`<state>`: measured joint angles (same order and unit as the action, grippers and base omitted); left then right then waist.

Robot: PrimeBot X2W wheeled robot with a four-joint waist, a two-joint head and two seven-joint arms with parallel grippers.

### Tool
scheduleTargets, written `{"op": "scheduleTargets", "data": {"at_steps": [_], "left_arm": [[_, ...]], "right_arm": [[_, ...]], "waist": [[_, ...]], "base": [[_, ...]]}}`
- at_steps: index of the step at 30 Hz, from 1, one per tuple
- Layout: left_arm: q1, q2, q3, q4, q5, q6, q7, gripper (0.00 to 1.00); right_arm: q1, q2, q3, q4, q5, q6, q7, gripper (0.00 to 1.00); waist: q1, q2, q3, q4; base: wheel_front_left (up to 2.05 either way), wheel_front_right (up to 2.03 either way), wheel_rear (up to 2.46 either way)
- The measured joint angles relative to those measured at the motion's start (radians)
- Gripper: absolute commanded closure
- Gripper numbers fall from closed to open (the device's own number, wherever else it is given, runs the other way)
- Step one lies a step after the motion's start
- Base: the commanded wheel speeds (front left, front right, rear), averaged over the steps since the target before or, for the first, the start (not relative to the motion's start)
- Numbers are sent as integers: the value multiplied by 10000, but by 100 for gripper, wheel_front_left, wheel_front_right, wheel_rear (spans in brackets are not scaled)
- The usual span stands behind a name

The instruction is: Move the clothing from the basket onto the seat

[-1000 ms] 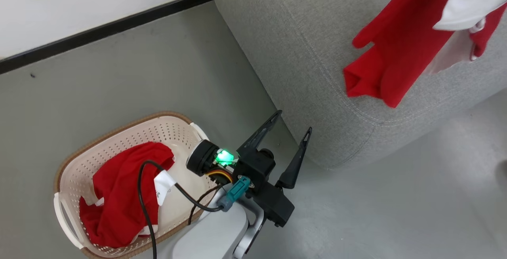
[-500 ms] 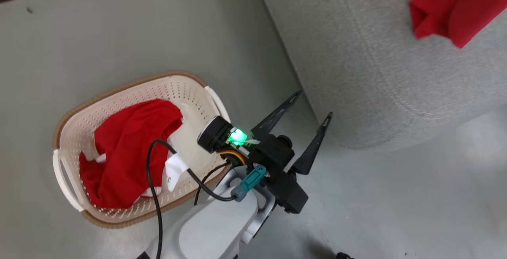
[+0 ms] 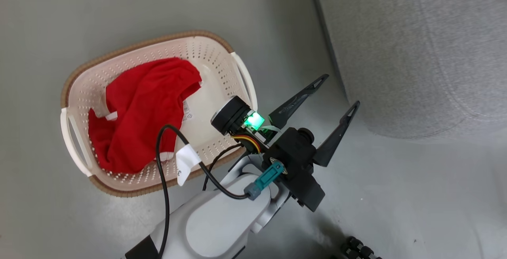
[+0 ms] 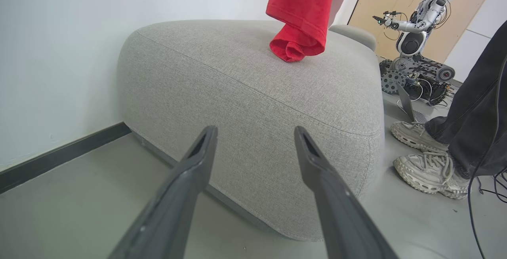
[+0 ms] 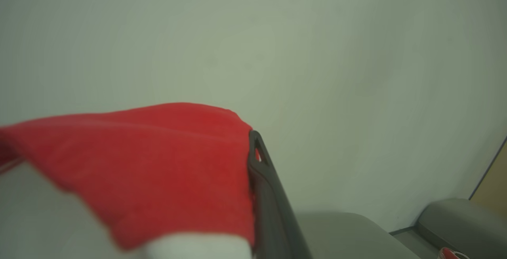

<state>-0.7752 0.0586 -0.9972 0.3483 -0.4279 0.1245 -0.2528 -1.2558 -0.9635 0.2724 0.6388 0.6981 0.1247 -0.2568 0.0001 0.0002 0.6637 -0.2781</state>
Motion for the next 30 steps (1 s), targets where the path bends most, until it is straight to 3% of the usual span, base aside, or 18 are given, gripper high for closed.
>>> {"op": "scheduleTargets", "data": {"at_steps": [6,14,20,26,27,28,29,30], "left_arm": [[-61,6,-100,-15,86,0,0,0],[-161,6,-136,54,194,0,0,0],[-161,10,-77,236,245,0,0,0],[-193,6,-79,299,245,0,0,0],[-202,8,-73,309,244,0,0,0],[-205,10,-65,309,238,0,0,0],[-205,8,-61,316,224,0,0,0],[-205,6,-61,318,211,0,0,0]], "right_arm": [[-255,-221,-180,686,173,0,0,100],[-112,284,-155,2918,673,0,0,100],[-40,1020,190,3611,857,0,0,100],[-36,1183,428,4219,1145,0,0,100],[-35,1229,481,4288,1154,0,0,70],[-13,1281,552,4286,1187,0,0,11],[9,1342,650,4253,1193,0,0,0],[55,1390,738,4184,1197,0,0,0]], "waist": [[0,-1,660,320],[0,-1,1292,630],[1,0,1577,765],[-1,0,1564,775],[-1,-1,1539,776],[-1,-1,1510,775],[-1,-1,1475,775],[-2,-1,1436,774]], "base": [[0,0,0],[0,0,0],[0,0,0],[0,0,0],[0,0,0],[0,0,0],[0,0,0],[0,0,0]]}}
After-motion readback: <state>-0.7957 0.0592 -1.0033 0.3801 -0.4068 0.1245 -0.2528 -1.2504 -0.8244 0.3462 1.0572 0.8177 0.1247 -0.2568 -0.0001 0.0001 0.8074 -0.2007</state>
